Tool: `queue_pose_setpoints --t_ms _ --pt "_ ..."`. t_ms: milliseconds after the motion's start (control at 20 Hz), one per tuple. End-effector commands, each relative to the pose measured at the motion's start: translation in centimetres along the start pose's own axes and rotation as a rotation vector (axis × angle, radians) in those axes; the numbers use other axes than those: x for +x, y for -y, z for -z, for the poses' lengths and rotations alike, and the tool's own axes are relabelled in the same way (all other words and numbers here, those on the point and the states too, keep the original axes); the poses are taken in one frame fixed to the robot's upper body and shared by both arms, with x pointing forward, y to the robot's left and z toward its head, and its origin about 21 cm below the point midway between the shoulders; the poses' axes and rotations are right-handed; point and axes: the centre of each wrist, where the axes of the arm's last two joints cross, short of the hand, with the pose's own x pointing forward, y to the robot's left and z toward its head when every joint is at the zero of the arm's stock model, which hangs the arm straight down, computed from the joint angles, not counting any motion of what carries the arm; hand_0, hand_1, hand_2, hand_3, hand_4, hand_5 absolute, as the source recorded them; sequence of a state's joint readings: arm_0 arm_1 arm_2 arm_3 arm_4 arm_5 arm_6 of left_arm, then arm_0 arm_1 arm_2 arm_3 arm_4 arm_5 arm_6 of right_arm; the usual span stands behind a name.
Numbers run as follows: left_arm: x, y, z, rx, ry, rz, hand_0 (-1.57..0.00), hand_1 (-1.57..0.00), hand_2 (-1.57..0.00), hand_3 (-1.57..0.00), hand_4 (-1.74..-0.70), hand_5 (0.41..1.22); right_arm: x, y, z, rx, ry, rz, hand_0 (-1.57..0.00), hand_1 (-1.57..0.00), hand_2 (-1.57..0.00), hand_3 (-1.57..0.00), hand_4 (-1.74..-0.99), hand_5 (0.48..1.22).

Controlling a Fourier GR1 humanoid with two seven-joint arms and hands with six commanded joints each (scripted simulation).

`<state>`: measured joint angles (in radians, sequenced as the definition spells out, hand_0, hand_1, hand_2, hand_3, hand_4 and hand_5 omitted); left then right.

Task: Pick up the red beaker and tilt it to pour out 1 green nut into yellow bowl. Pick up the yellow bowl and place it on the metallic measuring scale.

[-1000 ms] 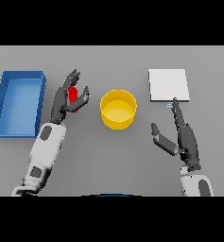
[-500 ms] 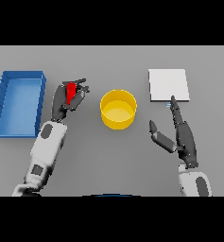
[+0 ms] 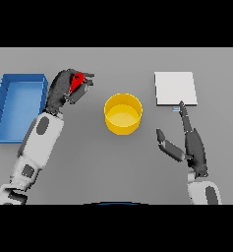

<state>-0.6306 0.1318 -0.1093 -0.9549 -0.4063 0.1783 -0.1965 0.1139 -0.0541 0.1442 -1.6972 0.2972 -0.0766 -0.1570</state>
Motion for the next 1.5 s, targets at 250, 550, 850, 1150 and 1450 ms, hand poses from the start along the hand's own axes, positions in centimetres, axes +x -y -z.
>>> queue_pose_setpoints --t_ms 250,550,850,1150,1450 --pt "2.0 0.0 -0.2 -0.124 0.030 0.161 -1.56 -1.56 -1.56 -1.55 -1.74 1.136 0.1 -0.4 0.0 -0.001 -0.034 0.003 0.00 0.00 0.00 0.00 -1.092 0.664" --pt "5.6 0.1 2.7 -0.334 0.122 0.585 -1.57 -1.57 -1.57 -1.57 -1.74 1.177 0.3 -0.2 0.4 0.014 -0.015 -0.002 0.00 0.00 0.00 0.00 -1.056 0.692" --pt "9.1 1.6 5.3 -0.552 0.199 0.995 -1.57 -1.57 -1.57 -1.57 -1.61 1.210 0.3 -1.0 0.3 0.019 -0.005 0.026 0.00 0.00 0.00 0.00 -1.063 0.681" --pt "10.5 3.2 6.2 -0.687 0.256 1.303 -1.57 -1.57 -1.57 -1.57 -1.68 1.218 0.6 -0.6 0.6 0.035 -0.010 0.032 0.00 0.00 0.00 0.00 -1.067 0.684" --pt "11.4 3.8 7.0 -0.725 0.297 1.551 -1.57 -1.57 -1.57 -1.57 -1.73 1.220 0.0 -0.7 0.3 0.040 -0.022 0.028 0.00 0.00 0.00 0.00 -1.060 0.700"
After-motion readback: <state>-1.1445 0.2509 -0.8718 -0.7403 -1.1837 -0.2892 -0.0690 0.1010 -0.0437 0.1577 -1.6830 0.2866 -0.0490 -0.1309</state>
